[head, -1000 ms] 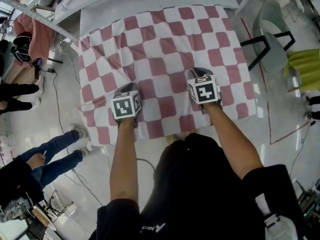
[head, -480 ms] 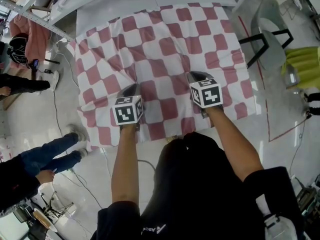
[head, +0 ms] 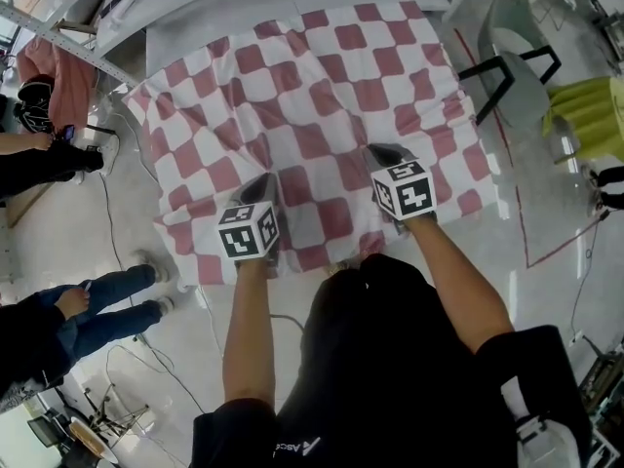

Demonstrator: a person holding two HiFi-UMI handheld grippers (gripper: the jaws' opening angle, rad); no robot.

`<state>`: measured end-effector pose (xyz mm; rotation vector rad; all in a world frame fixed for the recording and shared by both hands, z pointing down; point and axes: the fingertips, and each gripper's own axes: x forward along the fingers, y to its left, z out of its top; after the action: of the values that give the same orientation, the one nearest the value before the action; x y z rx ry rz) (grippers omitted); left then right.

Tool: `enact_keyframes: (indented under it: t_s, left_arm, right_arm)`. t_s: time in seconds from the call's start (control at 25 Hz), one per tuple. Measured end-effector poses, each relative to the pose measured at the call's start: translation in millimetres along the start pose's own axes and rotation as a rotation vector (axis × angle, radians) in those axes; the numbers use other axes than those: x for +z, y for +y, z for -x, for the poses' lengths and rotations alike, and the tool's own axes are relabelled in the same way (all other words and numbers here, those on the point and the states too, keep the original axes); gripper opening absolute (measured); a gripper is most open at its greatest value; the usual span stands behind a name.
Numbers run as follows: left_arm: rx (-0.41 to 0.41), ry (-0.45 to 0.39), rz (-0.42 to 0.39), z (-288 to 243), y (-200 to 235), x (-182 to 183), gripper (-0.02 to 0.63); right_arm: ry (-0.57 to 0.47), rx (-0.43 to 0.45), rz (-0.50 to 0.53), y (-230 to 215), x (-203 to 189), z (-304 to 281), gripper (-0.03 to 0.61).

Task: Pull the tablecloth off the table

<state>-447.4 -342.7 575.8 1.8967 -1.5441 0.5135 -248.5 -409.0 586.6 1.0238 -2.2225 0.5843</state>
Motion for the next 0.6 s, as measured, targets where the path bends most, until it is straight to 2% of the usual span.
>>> enact_keyframes:
  t_s: [0.36, 0.6]
  left_arm:
    - [-0.085, -0.12, 0.018, 43.5, -27.1, 10.6, 0.014]
    - [-0.118, -0.193, 0.012, 60.5, -95.1, -4.4, 0.014]
  right_arm:
    - [-0.102, 0.042, -0.031, 20.3, 14.2, 47.5, 0.003]
    - [-0.189, 0.103, -0.044, 3.1, -16.7, 107.6, 0.003]
